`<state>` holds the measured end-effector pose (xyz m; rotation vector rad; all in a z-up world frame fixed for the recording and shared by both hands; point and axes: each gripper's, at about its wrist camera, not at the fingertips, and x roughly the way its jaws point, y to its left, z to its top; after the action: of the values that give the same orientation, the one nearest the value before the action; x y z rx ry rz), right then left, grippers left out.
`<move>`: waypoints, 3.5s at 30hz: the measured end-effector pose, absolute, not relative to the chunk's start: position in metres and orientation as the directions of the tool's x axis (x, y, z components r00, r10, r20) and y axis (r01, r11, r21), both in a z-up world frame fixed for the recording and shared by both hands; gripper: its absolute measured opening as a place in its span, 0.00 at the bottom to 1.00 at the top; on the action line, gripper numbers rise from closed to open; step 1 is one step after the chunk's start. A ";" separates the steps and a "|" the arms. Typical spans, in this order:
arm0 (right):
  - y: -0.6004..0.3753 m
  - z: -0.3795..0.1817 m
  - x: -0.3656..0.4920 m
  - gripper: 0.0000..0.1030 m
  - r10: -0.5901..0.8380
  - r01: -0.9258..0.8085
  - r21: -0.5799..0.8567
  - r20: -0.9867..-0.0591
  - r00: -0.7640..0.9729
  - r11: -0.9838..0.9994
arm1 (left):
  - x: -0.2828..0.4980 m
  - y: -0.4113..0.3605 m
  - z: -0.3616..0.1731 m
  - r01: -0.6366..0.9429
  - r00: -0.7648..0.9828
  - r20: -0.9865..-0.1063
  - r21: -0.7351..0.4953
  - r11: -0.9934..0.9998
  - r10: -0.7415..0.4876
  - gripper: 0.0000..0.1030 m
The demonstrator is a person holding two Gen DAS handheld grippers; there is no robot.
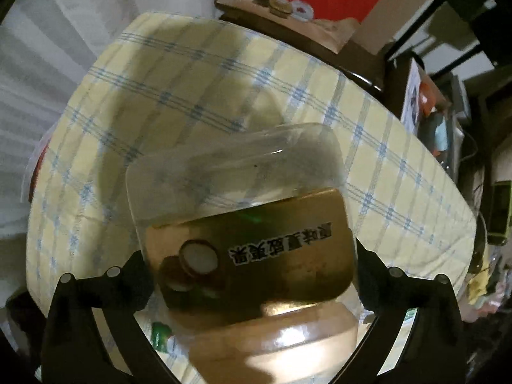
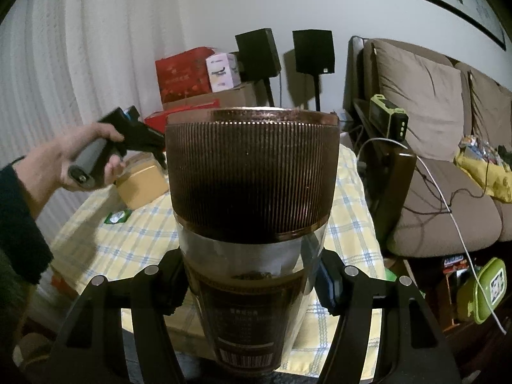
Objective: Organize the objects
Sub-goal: 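Close the left gripper on the clear plastic box and lift it, then carry the plastic box with the left gripper while the right gripper carries the jar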
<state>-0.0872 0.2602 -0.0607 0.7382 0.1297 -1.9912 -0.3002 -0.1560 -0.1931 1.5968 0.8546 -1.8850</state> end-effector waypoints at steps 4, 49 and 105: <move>0.260 -0.060 -0.088 0.63 -0.763 0.826 0.209 -0.545 -0.347 -0.524 | -0.293 -0.132 -0.181 0.620 -0.248 -0.969 -0.144 -0.771 -0.019 0.92; 0.227 -0.079 -0.086 0.72 -0.757 0.888 0.085 -0.563 -0.332 -0.452 | -0.156 0.013 -0.179 0.206 -0.333 -0.943 -0.079 -0.975 0.006 0.94; 0.248 -0.077 -0.093 0.64 -0.776 0.871 0.168 -0.551 -0.306 -0.462 | -0.148 0.021 -0.168 0.272 -0.432 -0.898 -0.048 -0.961 -0.078 0.86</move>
<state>-0.0930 0.2479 -0.0770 0.7004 0.1952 -1.9337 -0.1481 0.0212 -0.1681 1.5406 0.2743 -2.4806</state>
